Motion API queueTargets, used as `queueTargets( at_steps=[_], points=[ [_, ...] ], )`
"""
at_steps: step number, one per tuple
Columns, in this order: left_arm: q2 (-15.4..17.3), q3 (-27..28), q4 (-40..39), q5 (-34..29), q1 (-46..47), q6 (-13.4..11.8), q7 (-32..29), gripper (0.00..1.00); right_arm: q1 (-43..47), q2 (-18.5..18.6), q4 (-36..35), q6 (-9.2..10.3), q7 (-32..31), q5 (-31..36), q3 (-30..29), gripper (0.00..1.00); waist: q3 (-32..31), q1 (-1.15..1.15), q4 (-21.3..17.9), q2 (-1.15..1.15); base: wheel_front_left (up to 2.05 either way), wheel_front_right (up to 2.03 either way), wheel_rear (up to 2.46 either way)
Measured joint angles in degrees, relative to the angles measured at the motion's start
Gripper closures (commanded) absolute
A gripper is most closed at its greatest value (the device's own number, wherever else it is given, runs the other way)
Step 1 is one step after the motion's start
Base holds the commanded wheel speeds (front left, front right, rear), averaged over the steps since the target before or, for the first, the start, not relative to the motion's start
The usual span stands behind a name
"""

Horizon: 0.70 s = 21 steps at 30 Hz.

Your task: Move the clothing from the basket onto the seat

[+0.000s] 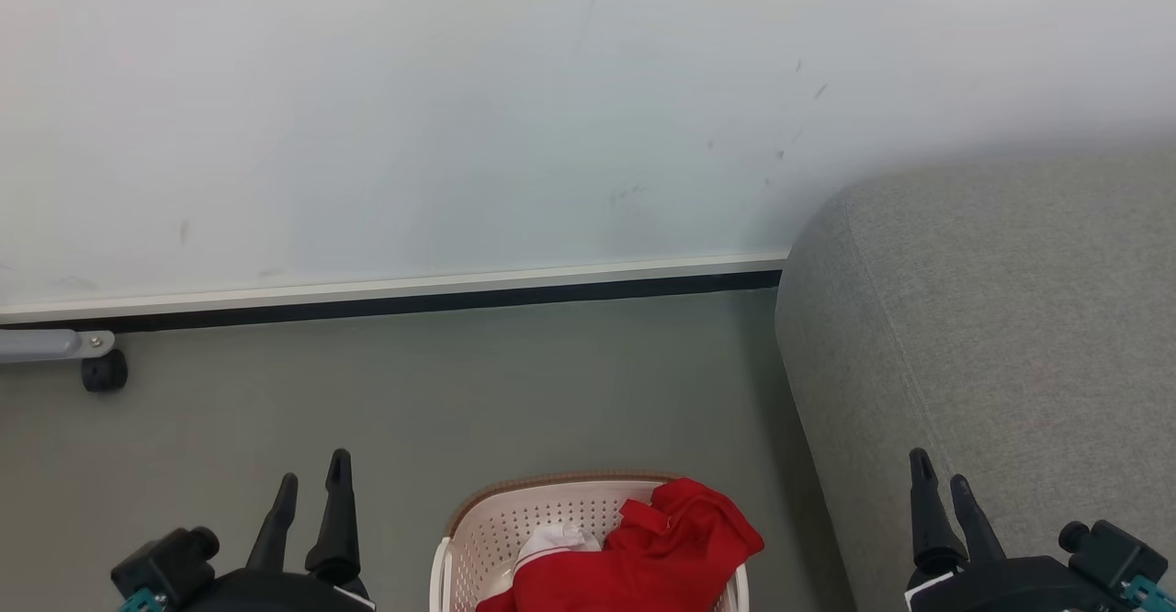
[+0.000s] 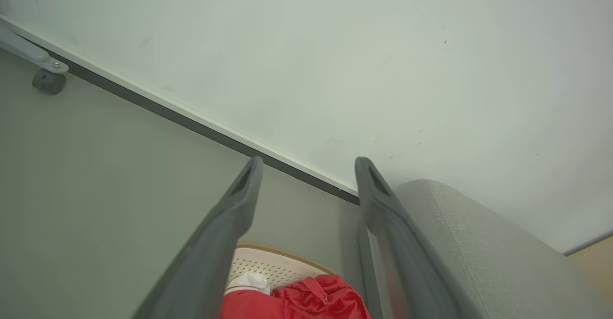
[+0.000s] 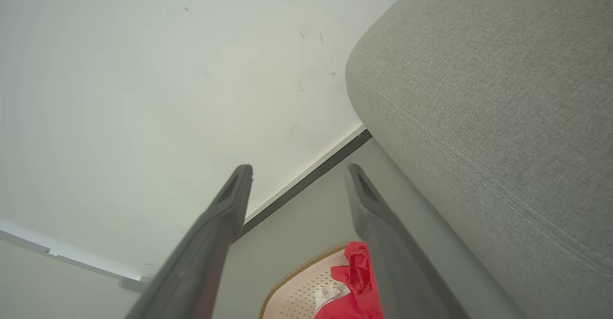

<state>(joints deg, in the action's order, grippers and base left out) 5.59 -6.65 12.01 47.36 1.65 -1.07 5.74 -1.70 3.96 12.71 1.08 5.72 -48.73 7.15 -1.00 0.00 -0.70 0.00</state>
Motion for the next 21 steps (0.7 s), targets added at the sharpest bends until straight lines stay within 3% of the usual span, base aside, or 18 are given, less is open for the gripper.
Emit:
queueTargets(
  at_steps=[21],
  points=[
    [0.6,-1.2,-1.5,-17.3,-2.2,-3.1,4.7,0.00,0.4,1.5,-1.2,2.34,4.7,17.2,4.7,0.00,-0.3,0.00,-0.3,0.00,0.00,0.00,0.00]
  ],
)
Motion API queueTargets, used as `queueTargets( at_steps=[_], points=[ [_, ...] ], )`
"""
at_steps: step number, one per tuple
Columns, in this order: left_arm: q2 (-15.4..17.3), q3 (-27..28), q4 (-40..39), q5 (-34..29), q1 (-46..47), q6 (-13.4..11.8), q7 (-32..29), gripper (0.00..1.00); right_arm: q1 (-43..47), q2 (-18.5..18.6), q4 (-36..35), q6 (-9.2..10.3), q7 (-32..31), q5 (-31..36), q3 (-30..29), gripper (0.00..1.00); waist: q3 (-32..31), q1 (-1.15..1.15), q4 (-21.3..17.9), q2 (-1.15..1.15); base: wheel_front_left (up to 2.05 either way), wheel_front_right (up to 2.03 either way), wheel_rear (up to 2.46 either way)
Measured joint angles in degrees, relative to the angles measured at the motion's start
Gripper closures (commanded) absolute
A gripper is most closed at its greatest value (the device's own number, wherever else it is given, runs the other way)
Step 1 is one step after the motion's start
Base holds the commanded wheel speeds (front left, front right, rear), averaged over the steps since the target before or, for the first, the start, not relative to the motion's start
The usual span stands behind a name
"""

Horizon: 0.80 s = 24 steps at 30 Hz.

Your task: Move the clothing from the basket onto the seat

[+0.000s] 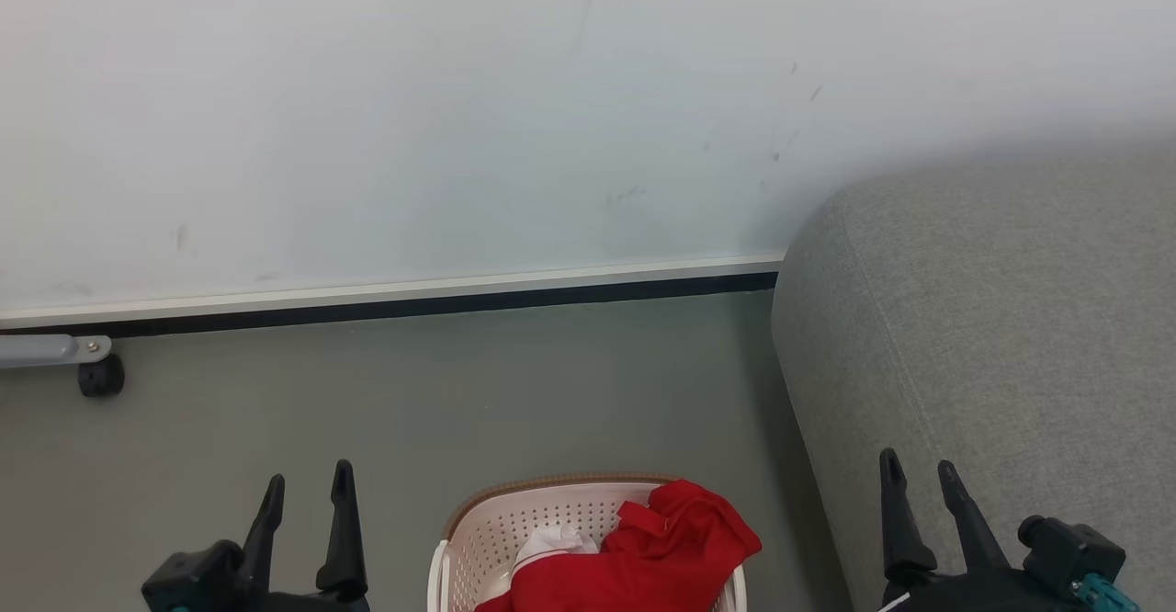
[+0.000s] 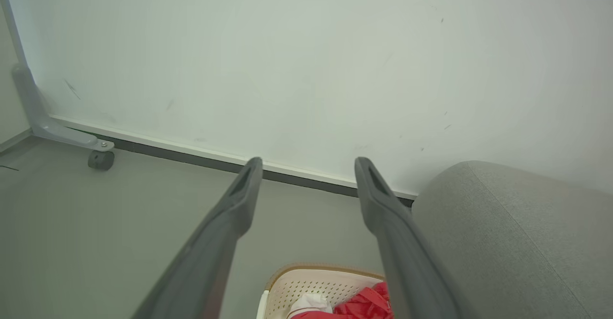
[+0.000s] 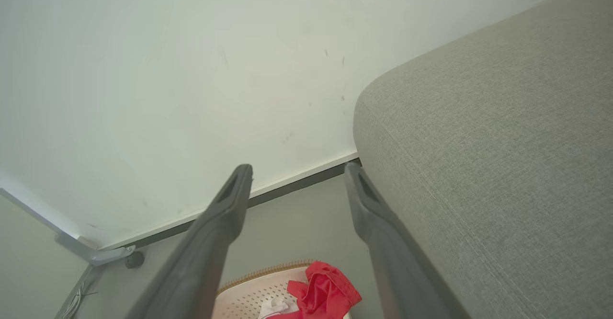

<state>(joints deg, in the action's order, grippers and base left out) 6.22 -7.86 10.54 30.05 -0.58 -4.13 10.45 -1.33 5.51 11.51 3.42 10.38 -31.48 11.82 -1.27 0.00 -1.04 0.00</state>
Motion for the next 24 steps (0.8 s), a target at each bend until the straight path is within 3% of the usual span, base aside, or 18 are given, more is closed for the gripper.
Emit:
queueTargets(
  at_steps=[19,24],
  points=[
    [-0.1,-0.6,0.2,-13.1,-2.2,-1.5,3.8,0.00,0.8,0.6,-0.6,1.70,3.9,14.2,3.1,0.00,0.0,0.00,-0.4,0.00,0.00,0.00,0.00],
    [-0.2,-0.5,1.0,-13.2,-2.3,-1.4,3.8,0.00,0.9,0.6,-0.6,1.69,3.9,14.3,3.1,0.00,0.0,0.00,-0.4,0.00,0.00,0.00,0.00]
  ],
)
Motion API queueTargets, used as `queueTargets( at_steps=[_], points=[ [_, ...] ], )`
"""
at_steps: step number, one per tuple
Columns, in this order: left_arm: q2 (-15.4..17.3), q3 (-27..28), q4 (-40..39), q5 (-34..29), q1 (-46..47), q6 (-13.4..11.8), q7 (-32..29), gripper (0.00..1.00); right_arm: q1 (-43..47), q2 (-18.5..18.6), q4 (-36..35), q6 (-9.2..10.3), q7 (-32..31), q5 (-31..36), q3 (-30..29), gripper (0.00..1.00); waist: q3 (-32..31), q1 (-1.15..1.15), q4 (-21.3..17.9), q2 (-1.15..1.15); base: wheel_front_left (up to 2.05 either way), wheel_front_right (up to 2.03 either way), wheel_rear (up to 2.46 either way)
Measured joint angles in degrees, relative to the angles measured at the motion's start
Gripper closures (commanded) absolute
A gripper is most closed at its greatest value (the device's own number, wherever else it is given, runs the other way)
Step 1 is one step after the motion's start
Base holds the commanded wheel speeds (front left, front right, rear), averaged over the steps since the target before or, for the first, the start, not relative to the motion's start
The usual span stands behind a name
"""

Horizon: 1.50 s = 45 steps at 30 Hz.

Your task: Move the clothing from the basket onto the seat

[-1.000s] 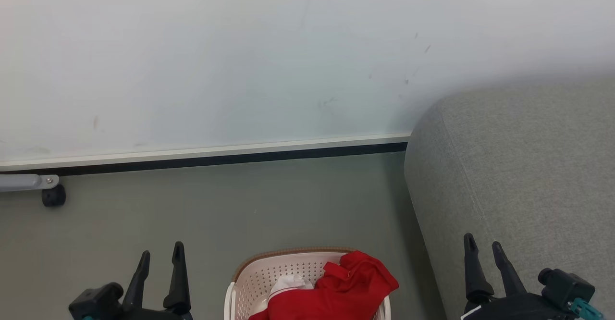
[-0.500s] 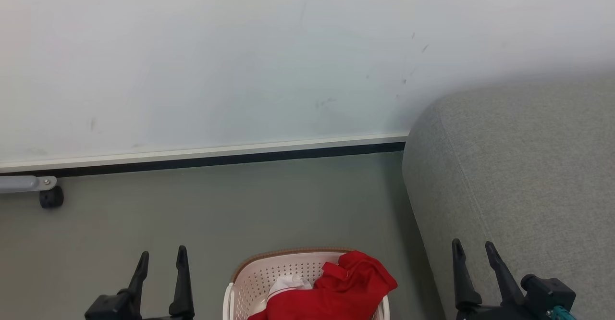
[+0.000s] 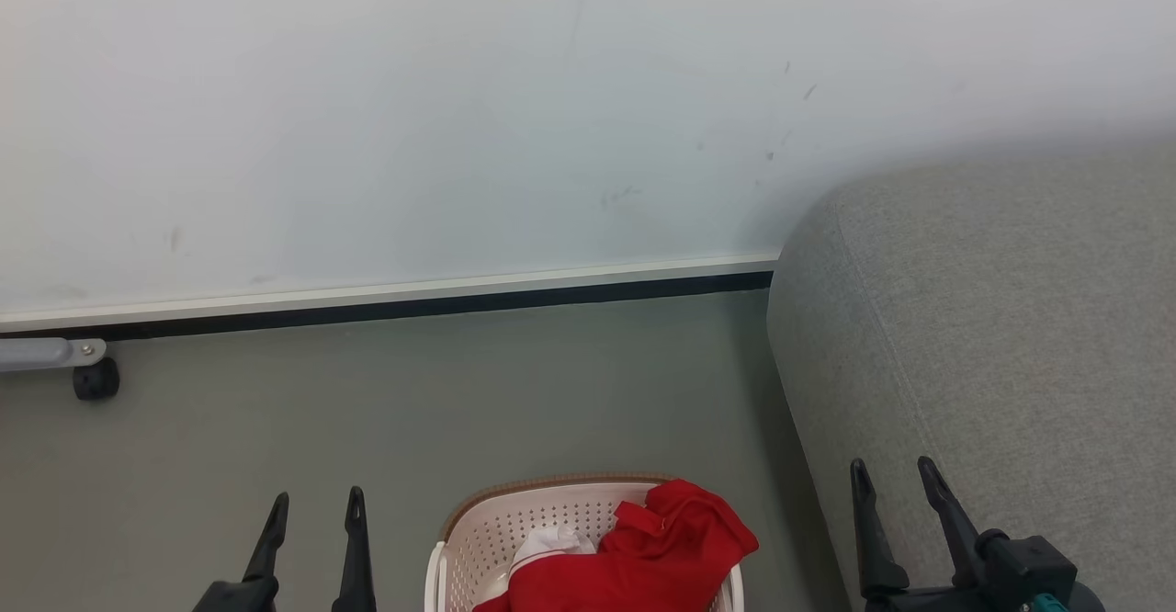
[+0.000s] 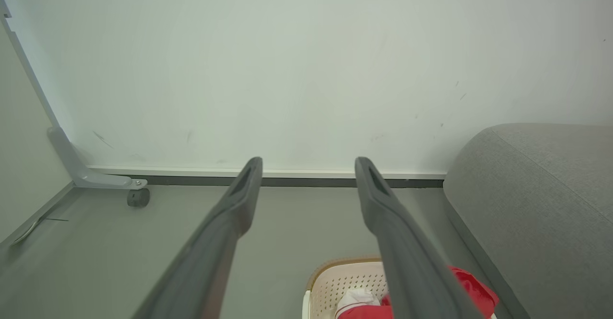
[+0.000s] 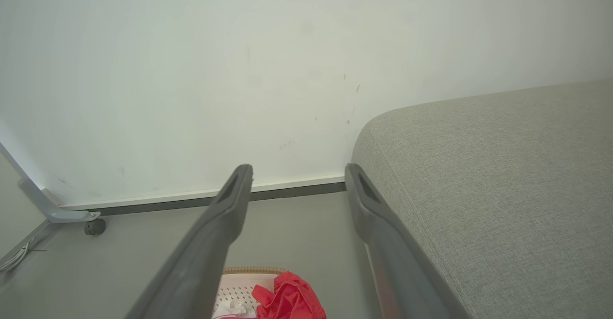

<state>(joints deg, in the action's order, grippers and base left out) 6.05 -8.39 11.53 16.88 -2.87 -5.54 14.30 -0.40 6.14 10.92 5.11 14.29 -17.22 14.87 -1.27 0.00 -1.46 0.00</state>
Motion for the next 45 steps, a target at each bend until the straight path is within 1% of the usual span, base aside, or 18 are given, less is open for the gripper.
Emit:
queueTargets(
  at_steps=[17,19,28,33,40,41,43,45],
  points=[
    [-0.5,0.6,0.8,-0.2,0.0,0.6,0.0,0.00,0.1,-0.1,0.1,-0.07,0.0,0.2,-0.6,0.00,0.0,0.00,0.3,0.00,0.00,0.00,0.00],
    [-0.6,0.6,0.8,-0.4,0.0,1.0,0.0,0.00,0.1,-0.1,0.1,-0.08,0.0,0.2,-0.6,0.00,0.0,0.00,0.3,0.00,0.00,0.00,0.00],
    [-0.7,0.8,0.5,-0.8,0.0,1.1,0.0,0.00,0.9,-0.2,-0.3,-0.09,0.0,0.7,-1.1,0.00,1.0,0.00,0.3,0.00,0.00,0.00,0.00],
    [-0.7,0.8,-0.1,-1.0,0.0,1.6,0.0,0.00,1.0,-0.2,-1.3,-0.16,0.0,1.2,-1.3,0.00,2.6,0.00,0.2,0.00,0.00,0.00,0.00],
    [-0.5,-0.7,-0.9,-3.2,1.5,2.6,0.0,0.00,-0.4,-0.2,-3.2,-0.34,0.0,2.2,-1.6,0.00,6.5,0.00,-0.1,0.00,0.00,0.00,0.00],
    [-0.5,-1.0,-0.8,-3.4,2.0,3.1,0.0,0.00,-1.0,-0.2,-3.4,-0.34,0.0,2.2,-1.7,0.00,7.2,0.00,-0.2,0.00,0.00,0.00,0.00],
    [-0.5,-1.6,-0.5,-3.9,3.0,3.1,0.0,0.00,-2.1,-0.1,-4.0,-0.33,0.0,2.3,-2.1,0.00,8.6,0.01,-0.4,0.00,0.00,0.00,0.00],
    [-0.5,-2.4,0.3,-4.3,4.0,4.0,0.0,0.00,-2.8,-0.1,-4.9,-0.33,0.0,2.6,-2.7,0.00,10.1,0.01,-0.7,0.00,0.00,0.00,0.00]
  ],
)
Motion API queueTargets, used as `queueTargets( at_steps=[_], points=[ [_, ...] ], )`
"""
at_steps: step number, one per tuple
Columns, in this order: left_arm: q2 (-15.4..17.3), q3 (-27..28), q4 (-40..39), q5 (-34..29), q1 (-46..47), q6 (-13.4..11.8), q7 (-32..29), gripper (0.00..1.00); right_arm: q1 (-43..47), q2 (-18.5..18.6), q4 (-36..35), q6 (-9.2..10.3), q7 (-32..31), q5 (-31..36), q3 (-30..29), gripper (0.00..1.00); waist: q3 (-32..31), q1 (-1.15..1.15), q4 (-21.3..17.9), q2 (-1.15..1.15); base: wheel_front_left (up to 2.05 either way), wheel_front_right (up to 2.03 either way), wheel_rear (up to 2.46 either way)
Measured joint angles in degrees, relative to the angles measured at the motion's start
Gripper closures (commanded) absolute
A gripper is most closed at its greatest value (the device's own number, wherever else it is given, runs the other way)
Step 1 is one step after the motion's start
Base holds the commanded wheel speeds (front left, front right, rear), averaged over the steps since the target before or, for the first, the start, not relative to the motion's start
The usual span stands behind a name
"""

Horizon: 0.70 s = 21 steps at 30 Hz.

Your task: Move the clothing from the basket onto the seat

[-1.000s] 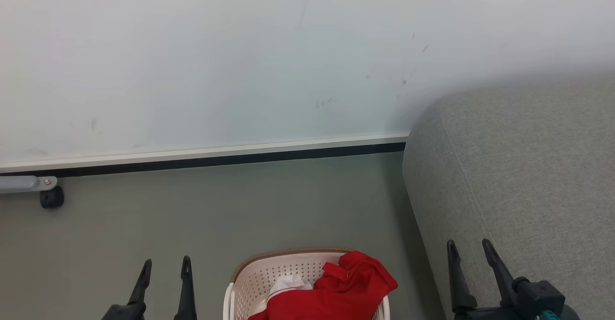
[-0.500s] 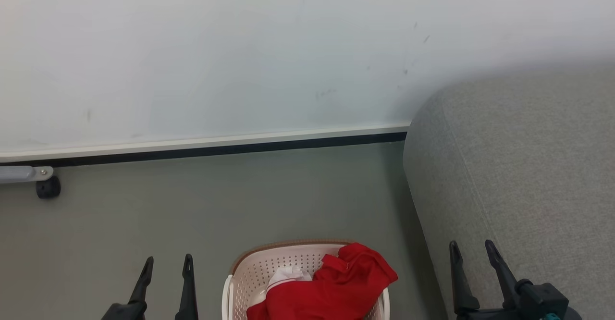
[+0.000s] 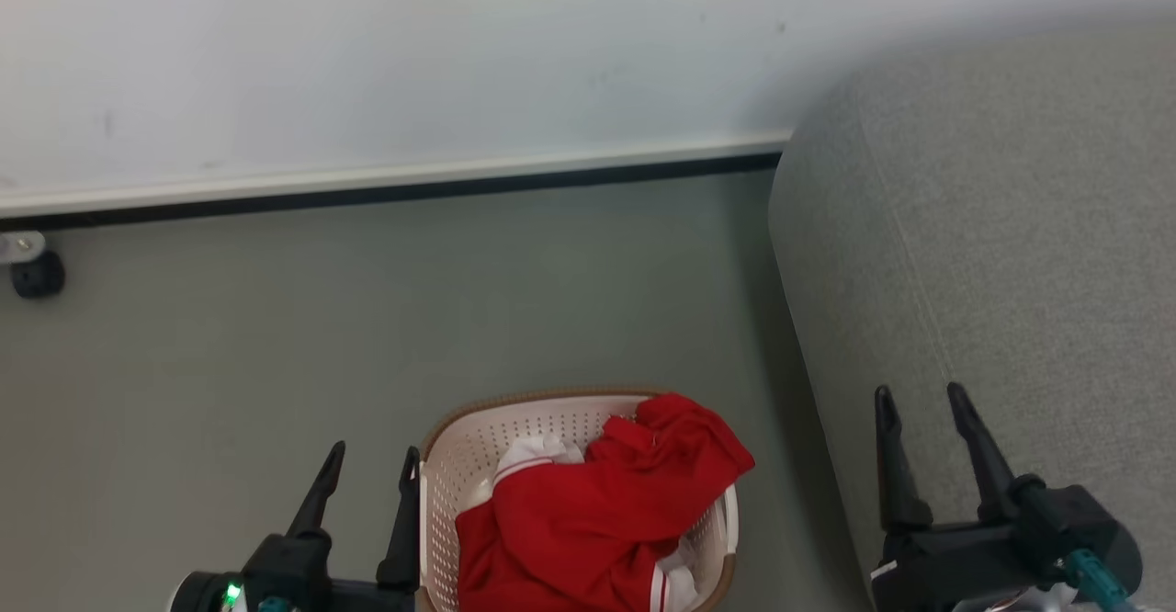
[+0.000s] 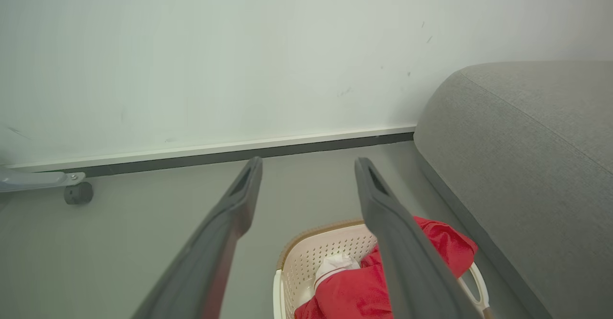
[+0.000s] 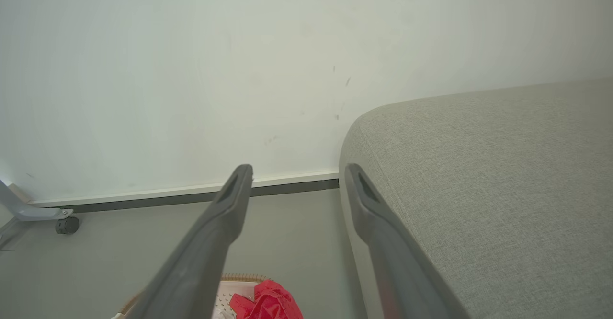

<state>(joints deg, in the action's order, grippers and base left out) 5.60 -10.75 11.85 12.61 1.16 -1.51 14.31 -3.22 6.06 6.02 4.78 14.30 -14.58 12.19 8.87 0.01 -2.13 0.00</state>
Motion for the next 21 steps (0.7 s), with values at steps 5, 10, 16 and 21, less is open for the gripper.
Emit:
queueTargets(
  at_steps=[5,10,16,21],
  points=[
    [0.0,-1.9,2.8,-1.9,3.0,0.6,0.0,0.00,-1.8,0.5,-2.1,0.25,0.2,0.5,-1.5,0.00,3.9,0.00,-0.9,0.00,0.00,0.00,0.00],
    [-0.7,-4.5,6.1,-2.7,8.5,1.6,0.0,0.00,-4.8,0.9,-4.5,0.25,0.2,0.9,-2.4,0.00,8.8,0.01,-2.4,0.00,0.00,0.00,0.00],
    [-1.1,-6.9,10.6,-4.4,14.0,2.1,-0.7,0.00,-8.0,1.0,-8.1,0.33,0.4,1.3,-3.6,0.00,13.8,0.01,-4.1,-0.01,0.00,0.00,0.00],
    [-1.3,-8.1,14.6,-6.6,18.4,2.1,-1.7,0.00,-10.1,0.8,-11.0,0.34,0.4,1.5,-4.0,0.00,18.0,0.01,-5.5,-0.01,0.00,0.00,0.00]
  ],
)
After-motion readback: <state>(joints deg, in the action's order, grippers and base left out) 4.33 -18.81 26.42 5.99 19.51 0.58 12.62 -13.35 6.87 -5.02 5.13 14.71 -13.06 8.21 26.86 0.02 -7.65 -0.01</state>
